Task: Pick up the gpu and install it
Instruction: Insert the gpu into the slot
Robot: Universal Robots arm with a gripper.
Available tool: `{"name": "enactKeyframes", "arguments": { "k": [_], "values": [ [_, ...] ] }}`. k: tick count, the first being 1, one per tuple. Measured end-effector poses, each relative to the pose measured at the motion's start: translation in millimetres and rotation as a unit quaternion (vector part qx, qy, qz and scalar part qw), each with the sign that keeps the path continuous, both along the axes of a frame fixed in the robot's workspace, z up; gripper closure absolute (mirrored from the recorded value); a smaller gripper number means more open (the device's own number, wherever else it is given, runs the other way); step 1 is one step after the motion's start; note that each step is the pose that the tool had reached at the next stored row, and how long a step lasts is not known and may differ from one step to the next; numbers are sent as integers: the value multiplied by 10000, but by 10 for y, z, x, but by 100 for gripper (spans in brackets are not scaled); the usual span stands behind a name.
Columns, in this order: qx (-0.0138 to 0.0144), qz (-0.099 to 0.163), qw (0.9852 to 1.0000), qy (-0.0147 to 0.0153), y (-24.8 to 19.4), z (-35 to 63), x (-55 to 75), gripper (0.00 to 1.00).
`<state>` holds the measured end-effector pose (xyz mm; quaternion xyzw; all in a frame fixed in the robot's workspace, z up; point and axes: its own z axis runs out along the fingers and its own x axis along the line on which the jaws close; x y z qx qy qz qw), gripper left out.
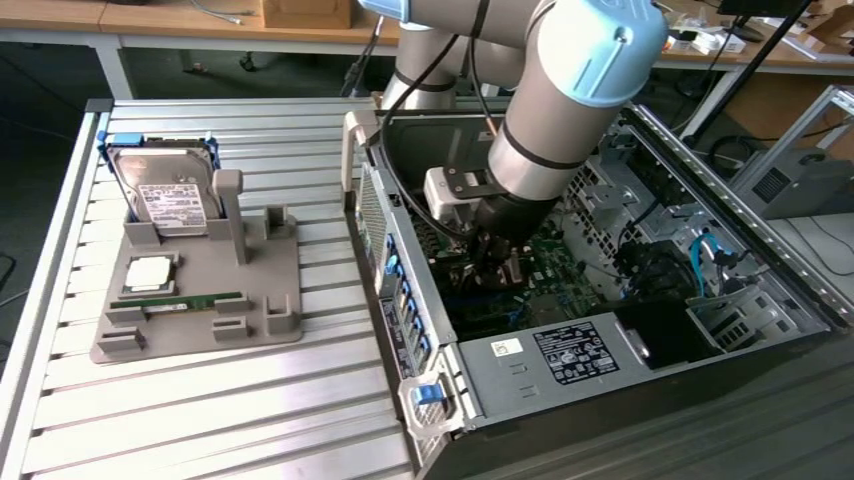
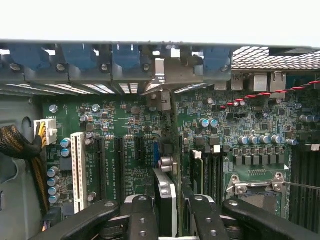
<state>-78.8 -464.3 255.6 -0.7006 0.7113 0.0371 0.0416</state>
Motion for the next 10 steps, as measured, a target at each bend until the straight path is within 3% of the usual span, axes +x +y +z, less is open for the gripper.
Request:
{"name": "enactKeyframes", "arguments": {
  "k": [4, 10],
  "values": [
    [1, 0, 10000, -1, 0, 31, 1, 70],
    [-56, 0, 10000, 0, -2, 72, 0, 70]
  ]
}}
